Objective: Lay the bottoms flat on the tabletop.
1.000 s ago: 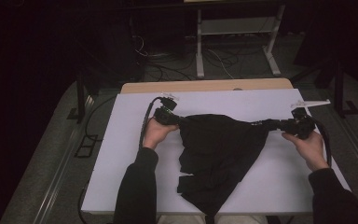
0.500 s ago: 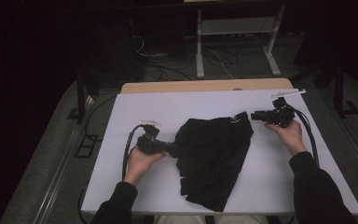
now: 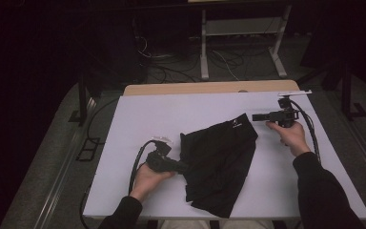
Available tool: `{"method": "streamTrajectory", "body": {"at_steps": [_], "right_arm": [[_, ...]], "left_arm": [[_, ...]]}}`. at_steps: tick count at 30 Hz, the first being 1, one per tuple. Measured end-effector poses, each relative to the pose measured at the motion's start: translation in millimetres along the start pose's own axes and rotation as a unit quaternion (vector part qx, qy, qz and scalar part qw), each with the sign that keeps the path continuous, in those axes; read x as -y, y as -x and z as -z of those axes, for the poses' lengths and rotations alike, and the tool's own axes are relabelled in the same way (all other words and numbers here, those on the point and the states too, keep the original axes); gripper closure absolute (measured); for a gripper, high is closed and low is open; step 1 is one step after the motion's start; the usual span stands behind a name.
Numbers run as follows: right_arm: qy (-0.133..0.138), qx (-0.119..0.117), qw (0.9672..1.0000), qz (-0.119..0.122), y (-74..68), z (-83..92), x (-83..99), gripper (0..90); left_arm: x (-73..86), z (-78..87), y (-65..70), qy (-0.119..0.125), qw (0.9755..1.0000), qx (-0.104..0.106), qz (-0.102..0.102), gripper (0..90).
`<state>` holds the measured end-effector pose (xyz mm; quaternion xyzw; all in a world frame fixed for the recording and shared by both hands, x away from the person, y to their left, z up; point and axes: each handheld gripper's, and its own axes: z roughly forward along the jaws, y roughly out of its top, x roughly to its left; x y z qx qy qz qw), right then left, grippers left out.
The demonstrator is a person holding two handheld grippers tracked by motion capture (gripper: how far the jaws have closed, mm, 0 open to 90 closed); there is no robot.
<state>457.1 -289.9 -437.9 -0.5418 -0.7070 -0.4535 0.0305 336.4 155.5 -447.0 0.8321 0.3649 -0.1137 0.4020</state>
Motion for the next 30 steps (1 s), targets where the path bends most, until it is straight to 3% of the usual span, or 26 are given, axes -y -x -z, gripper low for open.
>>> {"method": "streamTrajectory", "body": {"at_steps": [6, 7, 9, 10, 11, 16, 19, 22, 24, 25, 30], "right_arm": [[-0.039, 0.003, 0.9992, 0.008, -1.7, -30.7, -8.2, 40.2], [-0.046, -0.005, 0.9989, 0.002, -0.7, -34.8, -8.5, 50.6], [-0.059, -0.042, 0.9973, -0.015, -0.1, -40.2, -6.9, 74.5], [-0.064, -0.033, 0.9973, -0.007, -2.6, -40.0, -6.2, 85.7], [-0.064, -0.023, 0.9977, 0.002, -5.3, -38.2, -5.4, 86.3], [-0.051, 0.000, 0.9987, -0.002, -11.8, -9.7, -0.9, 87.1], [-0.064, 0.062, 0.9959, 0.018, -15.8, 9.4, 6.4, 87.1], [-0.054, 0.070, 0.9961, 0.011, -12.1, 24.8, 18.6, 87.1], [-0.048, 0.085, 0.9952, 0.007, -8.8, 32.3, 25.7, 87.1], [-0.042, 0.097, 0.9944, 0.009, -6.5, 36.1, 29.5, 87.1], [-0.020, 0.119, 0.9927, -0.004, 2.2, 46.7, 41.5, 87.1]], "left_arm": [[-0.8, 0.1, -2.6, 0.011, 0.9999, -0.002, -0.003, 85.3], [-0.8, 0.1, -3.1, 0.013, 0.9999, -0.003, -0.001, 85.3], [-1.3, 1.0, -3.6, 0.017, 0.9999, -0.003, -0.002, 85.3], [-1.6, 1.5, -3.0, 0.016, 0.9999, -0.004, -0.003, 85.3], [-1.9, 2.0, -2.2, 0.018, 0.9998, -0.005, -0.004, 85.2], [-5.6, 1.8, 0.9, 0.023, 0.9997, -0.008, -0.007, 81.9], [-8.3, -0.1, 1.8, 0.028, 0.9993, -0.024, -0.005, 67.3], [-13.4, 0.6, 1.4, 0.036, 0.9987, -0.035, 0.005, 55.8], [-16.0, 1.4, 1.0, 0.038, 0.9985, -0.040, 0.006, 49.0], [-22.3, 3.6, 0.5, 0.048, 0.9974, -0.053, 0.004, 45.3], [-39.1, 8.4, -5.7, 0.072, 0.9946, -0.072, 0.019, 36.0]]}}
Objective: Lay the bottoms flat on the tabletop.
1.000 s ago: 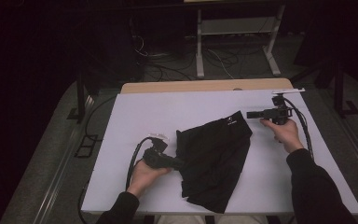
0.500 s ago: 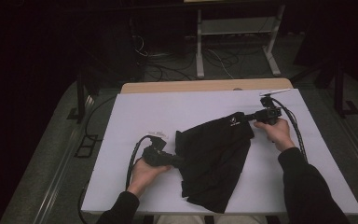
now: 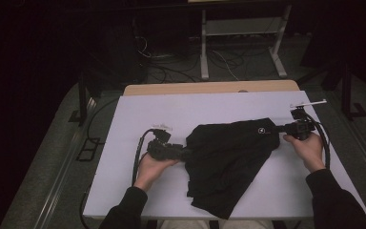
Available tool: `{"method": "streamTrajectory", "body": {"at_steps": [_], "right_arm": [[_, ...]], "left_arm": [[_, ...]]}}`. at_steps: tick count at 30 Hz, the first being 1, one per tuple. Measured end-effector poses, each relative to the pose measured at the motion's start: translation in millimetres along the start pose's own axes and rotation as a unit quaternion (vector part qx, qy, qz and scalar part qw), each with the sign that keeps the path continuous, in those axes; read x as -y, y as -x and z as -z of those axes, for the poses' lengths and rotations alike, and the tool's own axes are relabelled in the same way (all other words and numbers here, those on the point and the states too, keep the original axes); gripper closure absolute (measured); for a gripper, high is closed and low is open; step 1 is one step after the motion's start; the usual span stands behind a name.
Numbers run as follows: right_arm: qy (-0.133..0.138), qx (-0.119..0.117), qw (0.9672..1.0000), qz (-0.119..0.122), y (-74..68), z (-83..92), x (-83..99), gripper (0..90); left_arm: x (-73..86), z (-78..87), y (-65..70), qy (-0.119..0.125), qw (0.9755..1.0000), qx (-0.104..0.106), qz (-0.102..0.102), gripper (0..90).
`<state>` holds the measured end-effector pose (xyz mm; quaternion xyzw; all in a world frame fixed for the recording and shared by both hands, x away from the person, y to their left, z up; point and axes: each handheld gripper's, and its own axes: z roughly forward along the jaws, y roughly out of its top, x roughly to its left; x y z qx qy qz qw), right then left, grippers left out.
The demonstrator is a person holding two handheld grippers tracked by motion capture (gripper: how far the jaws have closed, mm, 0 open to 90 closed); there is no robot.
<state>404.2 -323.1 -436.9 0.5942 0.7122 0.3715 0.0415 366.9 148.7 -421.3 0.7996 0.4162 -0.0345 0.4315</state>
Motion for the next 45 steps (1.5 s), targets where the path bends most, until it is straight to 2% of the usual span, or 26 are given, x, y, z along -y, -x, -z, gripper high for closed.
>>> {"method": "streamTrajectory", "body": {"at_steps": [1, 2, 5, 10, 13, 14, 16, 18, 21, 24, 25, 27, 29, 30, 32, 35, 37, 38, 39, 40, 42, 45], "right_arm": [[0.003, 0.004, 1.0000, -0.004, 4.2, 1.6, 6.0, 87.1], [0.005, 0.005, 1.0000, -0.003, 5.7, 2.0, 7.9, 87.1], [0.009, 0.005, 0.9999, -0.008, 9.8, 4.8, 11.9, 87.1], [0.014, 0.006, 0.9998, -0.010, 13.4, 8.0, 14.9, 87.0], [0.015, 0.005, 0.9998, -0.013, 15.5, 8.2, 16.6, 87.0], [0.018, 0.005, 0.9997, -0.014, 17.3, 8.9, 17.8, 87.0], [0.020, 0.004, 0.9997, -0.014, 17.7, 9.5, 18.1, 87.0], [0.022, 0.004, 0.9997, -0.014, 17.8, 10.0, 18.4, 87.0], [0.029, -0.001, 0.9995, -0.013, 18.3, 11.6, 18.2, 87.0], [0.032, -0.007, 0.9993, -0.016, 18.9, 11.8, 18.3, 87.0], [0.032, -0.007, 0.9993, -0.015, 18.9, 11.8, 18.2, 87.0], [0.033, -0.008, 0.9994, -0.012, 18.3, 11.6, 18.1, 87.0], [0.034, -0.007, 0.9994, -0.010, 18.0, 11.5, 17.8, 87.0], [0.034, -0.008, 0.9994, -0.009, 17.9, 11.5, 17.6, 87.0], [0.035, -0.009, 0.9993, -0.008, 18.2, 11.4, 17.7, 87.0], [0.038, -0.012, 0.9992, -0.010, 18.4, 11.9, 17.6, 87.0], [0.043, -0.019, 0.9989, -0.010, 17.6, 12.4, 16.4, 87.0], [0.043, -0.019, 0.9989, -0.010, 17.6, 12.4, 16.4, 87.0], [0.049, -0.030, 0.9983, -0.009, 14.4, 13.4, 13.6, 87.0], [0.053, -0.034, 0.9980, -0.008, 12.6, 13.9, 12.3, 87.0], [0.065, -0.051, 0.9966, -0.006, 7.8, 14.4, 7.5, 87.1], [0.078, -0.073, 0.9942, -0.001, -1.0, 13.1, -4.5, 87.0]], "left_arm": [[-11.4, -1.5, -5.6, 0.016, 0.9998, -0.004, 0.012, 35.9], [-17.4, -3.3, -9.1, 0.022, 0.9995, -0.004, 0.022, 36.0], [-33.0, -12.8, -18.1, 0.029, 0.9985, -0.014, 0.044, 35.2], [-49.0, -30.7, -27.8, 0.021, 0.9977, -0.016, 0.063, 34.6], [-52.1, -38.4, -31.7, 0.014, 0.9971, -0.021, 0.071, 34.4], [-54.0, -46.2, -35.9, 0.005, 0.9966, -0.028, 0.077, 34.4], [-55.0, -53.2, -39.5, -0.006, 0.9958, -0.028, 0.087, 34.4], [-55.5, -56.9, -40.7, -0.010, 0.9955, -0.024, 0.092, 34.8], [-54.1, -67.5, -43.3, -0.013, 0.9937, 0.004, 0.111, 36.5], [-52.0, -75.6, -45.1, -0.019, 0.9907, 0.037, 0.130, 40.5], [-51.7, -77.7, -45.3, -0.021, 0.9904, 0.043, 0.130, 42.3], [-51.8, -81.7, -45.2, -0.027, 0.9901, 0.054, 0.126, 53.0], [-52.7, -85.1, -45.3, -0.036, 0.9903, 0.049, 0.125, 66.8], [-53.0, -86.0, -45.7, -0.036, 0.9900, 0.050, 0.126, 72.6], [-53.2, -86.2, -45.5, -0.028, 0.9908, 0.040, 0.126, 80.9], [-54.5, -82.0, -43.0, -0.012, 0.9919, 0.027, 0.124, 83.8], [-57.5, -74.4, -39.5, 0.003, 0.9936, 0.013, 0.112, 84.1], [-57.5, -74.4, -39.5, 0.003, 0.9936, 0.013, 0.112, 84.1], [-61.8, -62.6, -34.8, 0.026, 0.9952, -0.009, 0.093, 84.0], [-64.1, -55.4, -33.3, 0.036, 0.9955, -0.019, 0.085, 84.0], [-68.2, -40.5, -33.2, 0.060, 0.9945, -0.030, 0.080, 84.1], [-75.0, -19.2, -36.2, 0.080, 0.9930, -0.050, 0.070, 84.2]]}}
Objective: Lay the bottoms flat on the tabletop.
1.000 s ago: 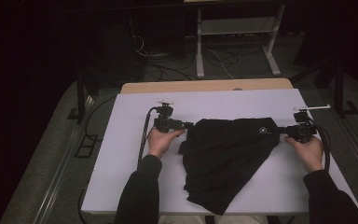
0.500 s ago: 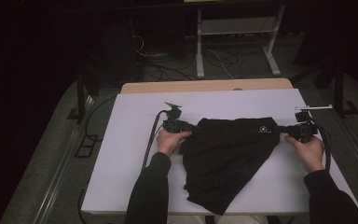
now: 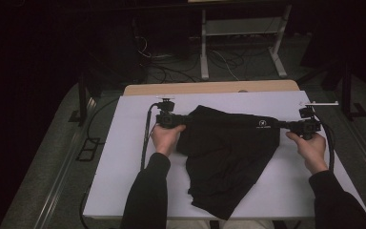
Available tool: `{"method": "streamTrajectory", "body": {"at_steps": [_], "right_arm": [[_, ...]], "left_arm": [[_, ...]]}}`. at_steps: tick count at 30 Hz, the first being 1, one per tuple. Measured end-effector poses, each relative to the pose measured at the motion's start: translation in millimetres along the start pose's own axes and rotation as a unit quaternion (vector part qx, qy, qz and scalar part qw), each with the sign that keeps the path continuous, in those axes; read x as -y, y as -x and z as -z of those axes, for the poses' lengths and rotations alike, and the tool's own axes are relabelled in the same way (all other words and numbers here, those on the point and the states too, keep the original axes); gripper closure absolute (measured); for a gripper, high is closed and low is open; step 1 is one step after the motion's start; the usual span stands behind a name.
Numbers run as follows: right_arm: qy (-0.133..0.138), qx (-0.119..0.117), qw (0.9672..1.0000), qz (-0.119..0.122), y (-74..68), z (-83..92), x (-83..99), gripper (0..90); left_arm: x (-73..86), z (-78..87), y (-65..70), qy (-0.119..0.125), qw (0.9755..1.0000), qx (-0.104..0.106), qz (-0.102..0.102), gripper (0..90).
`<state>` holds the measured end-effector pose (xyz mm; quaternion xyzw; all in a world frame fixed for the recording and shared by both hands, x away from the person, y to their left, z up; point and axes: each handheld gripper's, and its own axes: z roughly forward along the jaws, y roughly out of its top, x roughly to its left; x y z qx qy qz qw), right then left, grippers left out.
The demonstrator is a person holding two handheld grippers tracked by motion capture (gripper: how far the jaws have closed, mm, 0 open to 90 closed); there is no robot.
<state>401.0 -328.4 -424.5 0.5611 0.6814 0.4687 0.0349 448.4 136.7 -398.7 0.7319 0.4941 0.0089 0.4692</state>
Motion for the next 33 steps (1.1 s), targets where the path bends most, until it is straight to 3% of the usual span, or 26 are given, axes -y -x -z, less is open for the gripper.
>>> {"method": "streamTrajectory", "body": {"at_steps": [3, 10, 17, 25, 33], "right_arm": [[0.004, -0.016, 0.9998, 0.014, -10.5, -10.2, -15.4, 87.0], [0.002, -0.008, 0.9978, 0.066, -37.8, -31.5, -62.7, 87.0], [0.014, -0.019, 0.9982, 0.055, -42.8, -50.7, -99.4, 87.0], [0.016, -0.017, 0.9976, 0.066, -54.8, -61.3, -129.1, 86.9], [0.033, -0.014, 0.9965, 0.075, -64.1, -71.5, -146.7, 87.0]], "left_arm": [[-8.1, 17.0, -5.5, 0.021, 0.9997, -0.008, -0.002, 84.1], [-19.5, 37.6, -19.0, 0.044, 0.9985, -0.032, -0.009, 84.2], [-40.6, 51.6, -24.0, 0.057, 0.9967, -0.054, -0.021, 84.2], [-66.9, 68.2, -22.1, 0.072, 0.9942, -0.066, -0.043, 84.2], [-75.7, 59.1, -28.7, 0.082, 0.9931, -0.073, -0.042, 84.2]]}}
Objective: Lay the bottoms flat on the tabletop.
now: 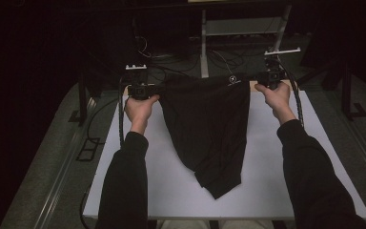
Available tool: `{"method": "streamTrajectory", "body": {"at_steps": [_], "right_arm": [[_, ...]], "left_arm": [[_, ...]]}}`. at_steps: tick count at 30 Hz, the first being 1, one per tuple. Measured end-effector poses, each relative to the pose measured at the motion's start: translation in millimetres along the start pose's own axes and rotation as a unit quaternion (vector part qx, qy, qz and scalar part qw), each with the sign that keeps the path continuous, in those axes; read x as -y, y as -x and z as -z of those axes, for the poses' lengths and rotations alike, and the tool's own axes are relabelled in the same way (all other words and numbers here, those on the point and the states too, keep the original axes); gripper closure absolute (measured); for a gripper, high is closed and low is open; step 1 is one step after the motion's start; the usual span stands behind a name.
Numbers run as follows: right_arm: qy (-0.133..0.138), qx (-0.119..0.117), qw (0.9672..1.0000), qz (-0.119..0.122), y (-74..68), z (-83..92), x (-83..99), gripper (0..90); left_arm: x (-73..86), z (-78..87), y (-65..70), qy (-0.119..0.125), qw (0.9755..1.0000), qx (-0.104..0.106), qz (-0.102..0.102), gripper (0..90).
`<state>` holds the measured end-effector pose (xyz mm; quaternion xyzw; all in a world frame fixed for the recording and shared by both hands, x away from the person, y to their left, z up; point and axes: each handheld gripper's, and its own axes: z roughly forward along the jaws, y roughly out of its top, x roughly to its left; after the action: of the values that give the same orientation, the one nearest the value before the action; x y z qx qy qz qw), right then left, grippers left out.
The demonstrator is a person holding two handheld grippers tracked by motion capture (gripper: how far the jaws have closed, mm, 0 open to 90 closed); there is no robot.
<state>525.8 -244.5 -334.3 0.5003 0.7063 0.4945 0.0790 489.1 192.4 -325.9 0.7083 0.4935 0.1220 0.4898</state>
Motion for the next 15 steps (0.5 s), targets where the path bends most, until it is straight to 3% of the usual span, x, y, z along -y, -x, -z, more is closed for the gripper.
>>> {"method": "streamTrajectory", "body": {"at_steps": [5, 12, 13, 15], "right_arm": [[-0.003, 0.013, 0.9999, 0.005, 0.3, -11.8, -1.2, 86.8], [-0.027, 0.039, 0.9988, 0.010, 5.9, -33.8, 8.0, 86.3], [-0.035, 0.046, 0.9983, 0.010, 7.6, -37.5, 10.9, 83.0], [-0.056, 0.071, 0.9959, -0.007, 11.4, -44.1, 19.2, 61.5]], "left_arm": [[1.7, -17.3, -1.9, 0.002, 1.0000, -0.002, 0.007, 84.0], [13.3, -40.8, -5.9, -0.031, 0.9993, -0.019, 0.007, 83.1], [21.8, -47.6, -10.0, -0.028, 0.9992, -0.029, 0.003, 77.4], [34.2, -54.4, -14.4, -0.038, 0.9976, -0.058, 0.001, 57.8]]}}
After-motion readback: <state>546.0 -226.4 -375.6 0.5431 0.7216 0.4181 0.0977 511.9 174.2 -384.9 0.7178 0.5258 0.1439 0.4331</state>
